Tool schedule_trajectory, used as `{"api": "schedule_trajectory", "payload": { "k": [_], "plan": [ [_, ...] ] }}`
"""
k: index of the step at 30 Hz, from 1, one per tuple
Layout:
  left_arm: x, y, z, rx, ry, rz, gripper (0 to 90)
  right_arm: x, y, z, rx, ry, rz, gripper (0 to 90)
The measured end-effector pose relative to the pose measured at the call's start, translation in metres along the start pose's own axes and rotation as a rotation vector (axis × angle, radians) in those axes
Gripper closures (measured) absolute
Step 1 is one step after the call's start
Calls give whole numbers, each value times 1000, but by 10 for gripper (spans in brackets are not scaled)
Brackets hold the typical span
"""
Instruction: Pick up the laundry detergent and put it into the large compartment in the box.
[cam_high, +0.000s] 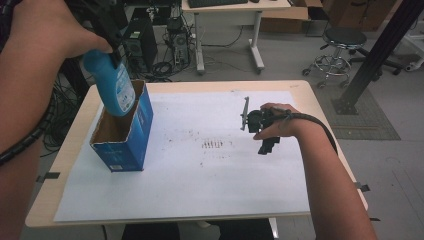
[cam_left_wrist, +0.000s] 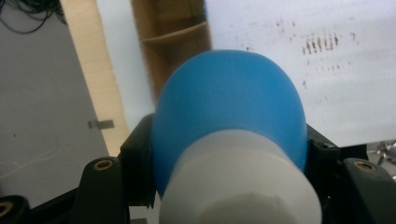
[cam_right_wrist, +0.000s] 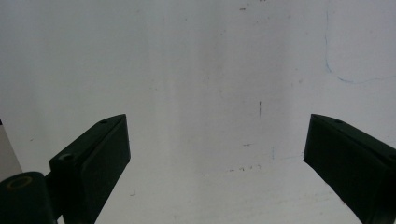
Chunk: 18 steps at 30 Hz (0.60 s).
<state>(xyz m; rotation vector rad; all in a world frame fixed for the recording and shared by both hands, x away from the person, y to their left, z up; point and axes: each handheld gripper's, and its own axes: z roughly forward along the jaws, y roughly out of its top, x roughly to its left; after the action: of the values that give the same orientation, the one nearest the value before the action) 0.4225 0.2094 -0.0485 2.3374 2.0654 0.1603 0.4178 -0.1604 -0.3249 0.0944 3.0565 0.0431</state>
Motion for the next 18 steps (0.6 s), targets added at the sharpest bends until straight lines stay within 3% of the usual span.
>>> {"api": "schedule_trajectory", "payload": {
  "k": [11,18],
  "plan": [
    [19,1,6,5,34,-104,378,-1,3,0,-1,0,-5,66],
    [31,2,22,20,8,-133,377,-2,2,1,-1,-2,-4,67]
  ]
}}
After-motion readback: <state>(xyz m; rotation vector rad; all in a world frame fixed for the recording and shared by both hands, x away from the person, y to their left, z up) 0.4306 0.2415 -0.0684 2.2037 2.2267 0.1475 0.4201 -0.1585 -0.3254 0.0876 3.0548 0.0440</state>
